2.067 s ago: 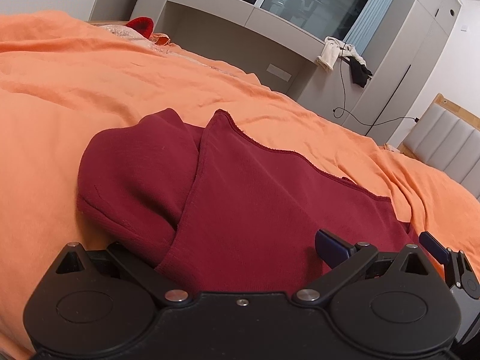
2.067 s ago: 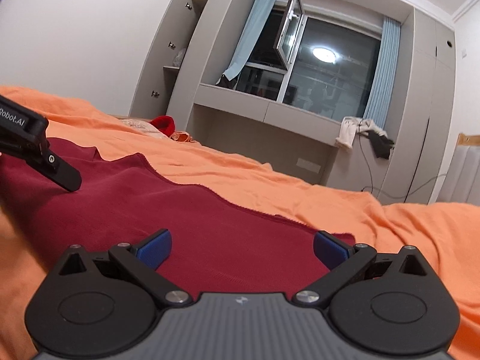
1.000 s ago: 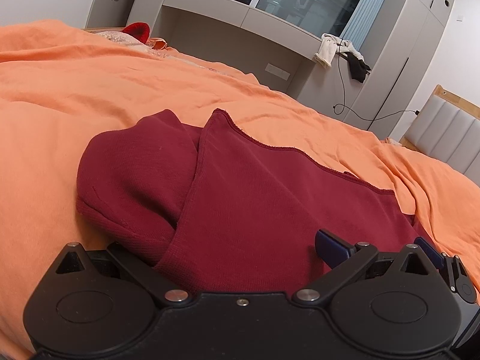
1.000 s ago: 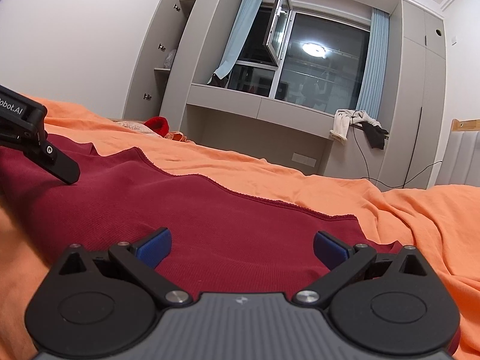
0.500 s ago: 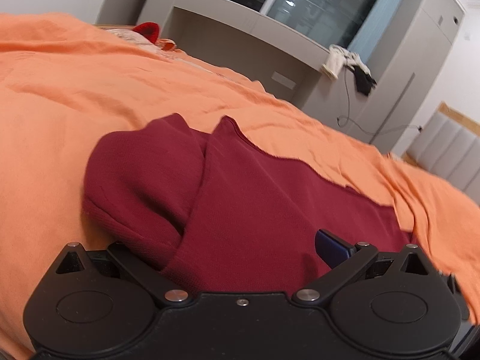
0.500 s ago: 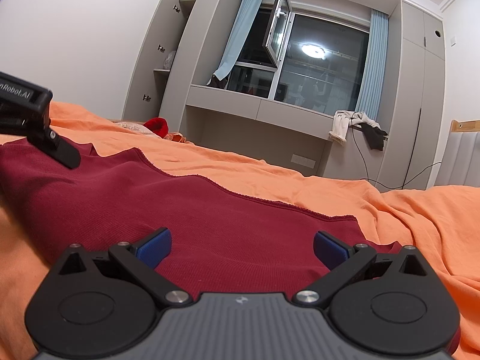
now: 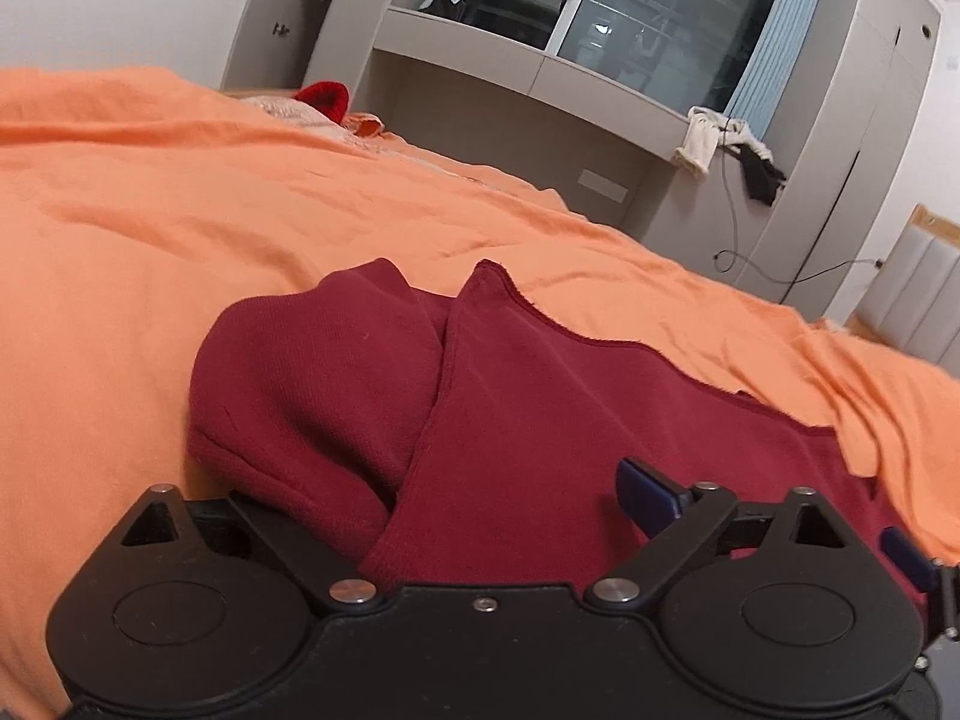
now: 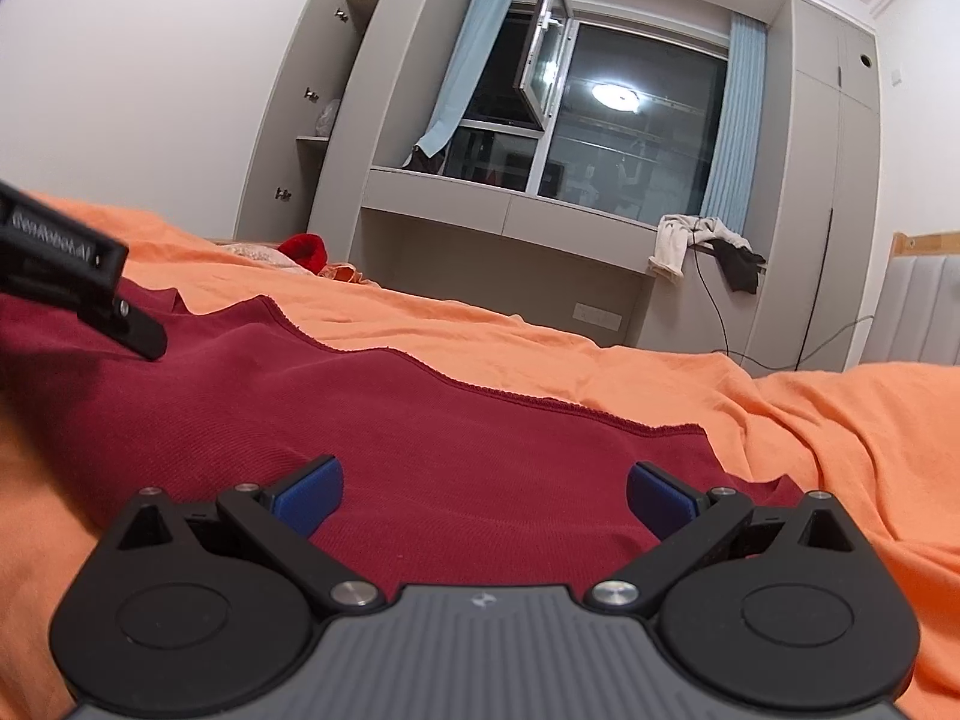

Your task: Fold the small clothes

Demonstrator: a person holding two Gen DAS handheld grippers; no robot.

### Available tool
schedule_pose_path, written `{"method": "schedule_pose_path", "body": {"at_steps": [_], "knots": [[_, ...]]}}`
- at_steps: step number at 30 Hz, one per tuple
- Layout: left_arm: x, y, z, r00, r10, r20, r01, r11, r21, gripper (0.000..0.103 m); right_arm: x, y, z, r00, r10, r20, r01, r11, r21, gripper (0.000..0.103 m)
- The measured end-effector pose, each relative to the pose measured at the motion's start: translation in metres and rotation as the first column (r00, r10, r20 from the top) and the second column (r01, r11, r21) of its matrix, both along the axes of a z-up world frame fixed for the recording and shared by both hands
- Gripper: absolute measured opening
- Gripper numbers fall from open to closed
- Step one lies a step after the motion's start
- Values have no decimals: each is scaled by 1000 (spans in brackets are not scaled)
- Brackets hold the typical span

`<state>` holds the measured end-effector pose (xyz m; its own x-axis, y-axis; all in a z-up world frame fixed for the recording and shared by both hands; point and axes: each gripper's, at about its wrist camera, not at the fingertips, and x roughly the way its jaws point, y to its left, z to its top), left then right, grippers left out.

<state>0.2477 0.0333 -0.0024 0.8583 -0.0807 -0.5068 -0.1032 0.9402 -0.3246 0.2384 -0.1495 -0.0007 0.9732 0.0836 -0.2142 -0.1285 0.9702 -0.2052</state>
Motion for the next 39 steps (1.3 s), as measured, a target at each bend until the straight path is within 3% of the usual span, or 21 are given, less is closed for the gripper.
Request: {"method": "schedule_pose_path", "body": {"at_steps": [4, 7, 9, 12, 20, 26, 33, 39], "knots": [[2, -7, 3, 998, 56, -11, -55, 997, 55, 79, 3, -4, 6, 999, 11, -34, -11, 1000, 18, 103], [5, -12, 8, 995, 93, -20, -91, 992, 84, 60, 3, -13, 15, 995, 36, -93, -30, 998, 63, 103], [7, -12, 12, 994, 105, -18, -102, 990, 93, 42, -3, -21, 24, 991, 52, -121, -38, 993, 116, 103], [8, -15, 19, 996, 94, 7, -94, 988, 119, 25, -17, -32, 38, 993, 64, -100, -47, 984, 169, 103], [11, -41, 45, 998, 6, 68, -22, 973, 231, 19, -36, -74, 63, 998, 28, -64, -11, 969, 249, 103], [22, -87, 82, 983, -126, 132, 82, 951, 298, 18, -41, -110, 71, 998, -33, -53, 48, 949, 312, 103], [22, -168, 108, 931, -323, 173, 233, 886, 401, 18, -46, -153, 87, 989, -150, 18, 136, 934, 331, 103], [6, -226, 87, 871, -480, 103, 390, 804, 449, 19, -34, -200, 90, 972, -234, -27, 222, 876, 427, 103]]}}
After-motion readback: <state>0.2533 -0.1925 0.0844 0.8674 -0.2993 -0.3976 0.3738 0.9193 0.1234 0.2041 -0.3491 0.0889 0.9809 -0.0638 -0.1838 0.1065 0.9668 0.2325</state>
